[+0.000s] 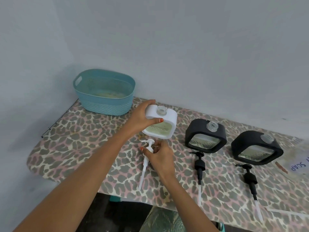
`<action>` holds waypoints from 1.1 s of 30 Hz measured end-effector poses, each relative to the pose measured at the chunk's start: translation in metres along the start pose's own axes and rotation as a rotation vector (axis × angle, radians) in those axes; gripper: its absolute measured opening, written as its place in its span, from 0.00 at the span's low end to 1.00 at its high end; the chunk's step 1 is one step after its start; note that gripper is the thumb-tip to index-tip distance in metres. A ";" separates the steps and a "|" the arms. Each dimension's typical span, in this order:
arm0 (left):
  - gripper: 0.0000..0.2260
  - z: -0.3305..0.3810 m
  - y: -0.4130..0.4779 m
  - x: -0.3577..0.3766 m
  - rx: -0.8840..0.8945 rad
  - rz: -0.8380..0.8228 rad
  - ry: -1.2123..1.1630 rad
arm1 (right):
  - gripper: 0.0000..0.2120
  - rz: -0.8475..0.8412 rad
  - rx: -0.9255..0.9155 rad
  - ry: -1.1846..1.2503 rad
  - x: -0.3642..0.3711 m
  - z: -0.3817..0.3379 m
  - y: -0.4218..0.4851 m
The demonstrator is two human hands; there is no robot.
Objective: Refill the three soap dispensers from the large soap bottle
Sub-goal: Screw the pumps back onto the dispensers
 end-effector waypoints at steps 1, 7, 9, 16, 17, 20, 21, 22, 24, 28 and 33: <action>0.31 -0.001 0.002 0.000 -0.002 0.000 0.005 | 0.14 -0.014 0.015 -0.002 -0.001 -0.001 0.000; 0.29 0.000 0.004 -0.003 -0.016 -0.009 0.047 | 0.09 -0.074 0.041 0.044 -0.013 -0.009 -0.002; 0.29 0.003 0.004 -0.005 -0.026 -0.008 0.055 | 0.10 -0.054 0.025 0.043 -0.019 -0.012 -0.004; 0.30 0.007 0.003 -0.008 -0.050 -0.017 0.046 | 0.10 0.037 -0.050 0.069 -0.060 -0.035 -0.014; 0.30 0.007 0.003 -0.009 -0.052 -0.018 0.059 | 0.11 0.060 -0.075 0.074 -0.067 -0.041 -0.015; 0.31 0.007 0.003 -0.008 -0.059 -0.021 0.072 | 0.14 0.129 -0.152 0.094 -0.087 -0.059 -0.010; 0.31 0.008 0.003 -0.008 -0.059 -0.021 0.070 | 0.14 0.152 -0.180 0.103 -0.093 -0.067 -0.008; 0.31 0.008 0.003 -0.009 -0.057 -0.018 0.068 | 0.14 0.175 -0.209 0.116 -0.099 -0.076 -0.005; 0.31 0.009 0.003 -0.009 -0.059 -0.017 0.064 | 0.12 0.218 -0.267 0.132 -0.108 -0.093 0.002; 0.32 0.009 0.003 -0.009 -0.073 -0.028 0.067 | 0.12 0.351 -0.416 0.149 -0.118 -0.123 0.022; 0.32 0.008 0.004 -0.010 -0.069 -0.037 0.067 | 0.10 0.416 -0.551 0.211 -0.116 -0.145 0.041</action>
Point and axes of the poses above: each hand's wrist, its own y-axis towards the middle knuckle, its own x-axis out of the palm, z = x × y, the point moved 1 cm from there along y, towards the middle knuckle, and after that the axes turned 8 degrees about -z, right-handed, at the moved point
